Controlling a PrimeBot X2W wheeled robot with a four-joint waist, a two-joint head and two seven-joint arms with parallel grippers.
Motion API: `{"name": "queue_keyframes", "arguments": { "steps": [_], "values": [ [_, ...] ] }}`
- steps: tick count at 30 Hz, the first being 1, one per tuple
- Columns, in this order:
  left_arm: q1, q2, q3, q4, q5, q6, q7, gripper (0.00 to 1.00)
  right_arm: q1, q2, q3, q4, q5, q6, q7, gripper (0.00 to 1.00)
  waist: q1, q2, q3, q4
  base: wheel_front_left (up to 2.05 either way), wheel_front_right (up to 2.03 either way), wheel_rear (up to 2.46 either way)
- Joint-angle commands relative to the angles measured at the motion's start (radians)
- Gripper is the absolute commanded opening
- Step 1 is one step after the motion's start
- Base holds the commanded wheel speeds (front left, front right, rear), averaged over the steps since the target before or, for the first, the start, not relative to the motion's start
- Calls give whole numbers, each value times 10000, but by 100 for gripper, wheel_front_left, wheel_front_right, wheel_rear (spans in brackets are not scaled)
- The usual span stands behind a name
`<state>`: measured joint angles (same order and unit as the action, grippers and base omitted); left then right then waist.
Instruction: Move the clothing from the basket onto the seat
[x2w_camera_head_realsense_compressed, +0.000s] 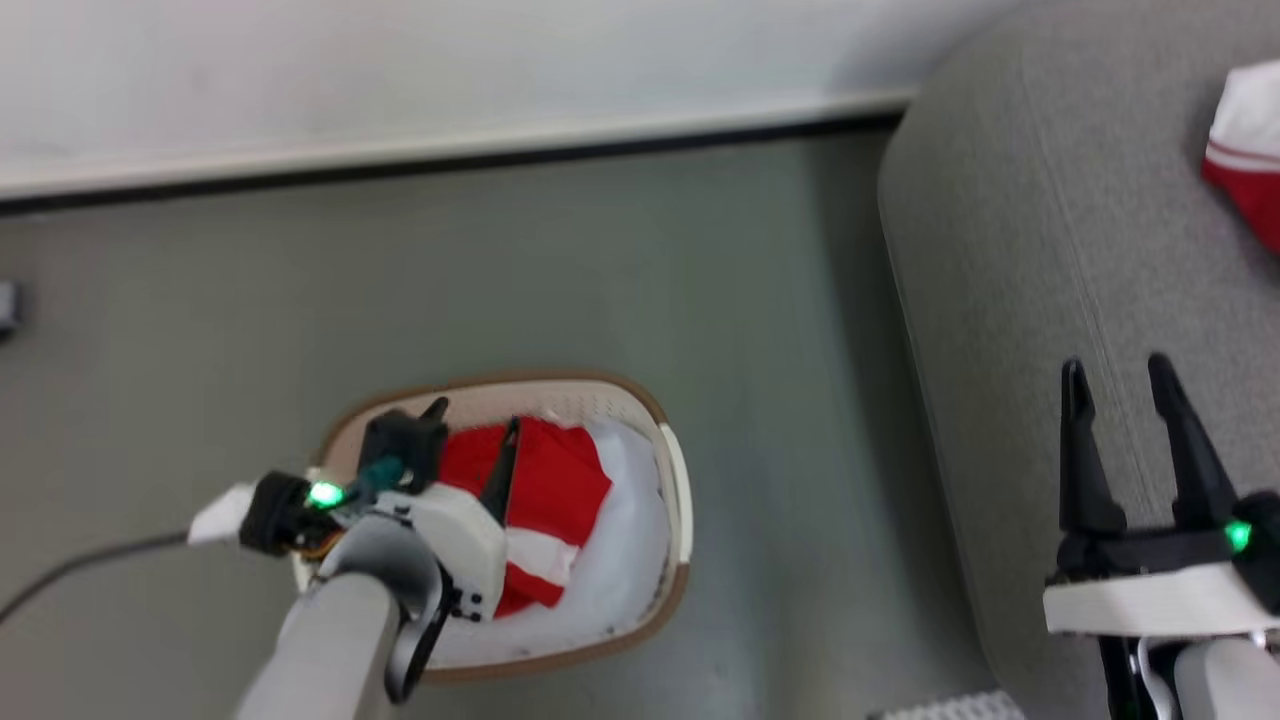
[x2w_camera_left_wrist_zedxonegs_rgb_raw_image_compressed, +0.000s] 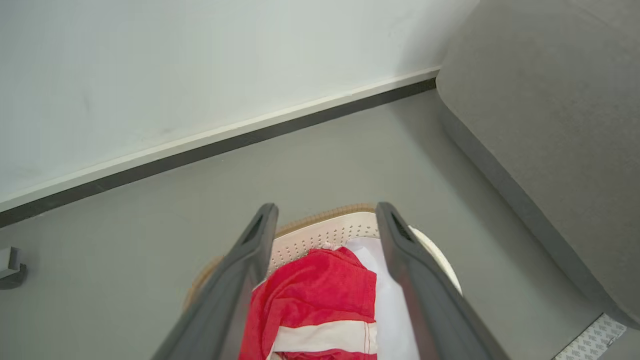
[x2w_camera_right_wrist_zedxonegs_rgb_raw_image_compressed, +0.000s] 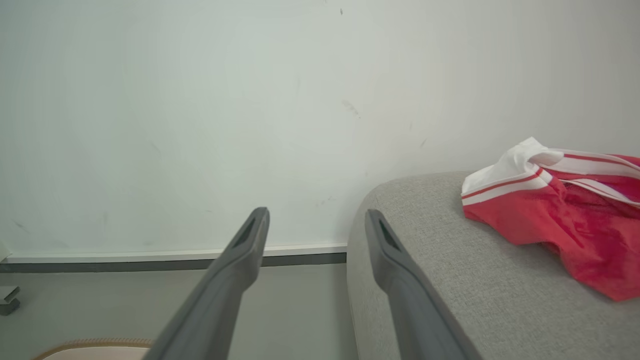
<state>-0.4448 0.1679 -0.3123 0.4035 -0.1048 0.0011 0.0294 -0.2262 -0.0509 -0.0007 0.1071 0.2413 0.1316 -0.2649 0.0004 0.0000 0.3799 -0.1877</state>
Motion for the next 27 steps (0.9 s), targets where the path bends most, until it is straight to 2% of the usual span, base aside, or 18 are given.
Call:
{"name": "queue_keyframes", "arguments": {
  "steps": [1, 7, 13, 27],
  "values": [
    [-357, 126, -125, 370, 241, -55, 405, 100, -343, -5, 63, -112, 141, -15, 9, 100, -4, 0, 1209, -755, 0, 0, 0],
    [-1603, 341, -127, 1846, 401, 95, 1624, 100, -1140, 3, 504, -401, 511, -15, 9, 100, -4, 0, 2517, -1295, 0, 0, 0],
    [-2503, 694, 144, 3009, 293, 262, 1858, 100, -1719, 0, 881, -548, 882, -15, 9, 100, -4, 0, 3584, -1727, 0, 0, 0],
    [-3884, 1443, 120, 4562, 678, 723, 2287, 100, -2276, -1, 1328, -604, 1313, -15, 9, 100, -4, 0, 4710, -2072, 0, 0, 0]
  ]
}}
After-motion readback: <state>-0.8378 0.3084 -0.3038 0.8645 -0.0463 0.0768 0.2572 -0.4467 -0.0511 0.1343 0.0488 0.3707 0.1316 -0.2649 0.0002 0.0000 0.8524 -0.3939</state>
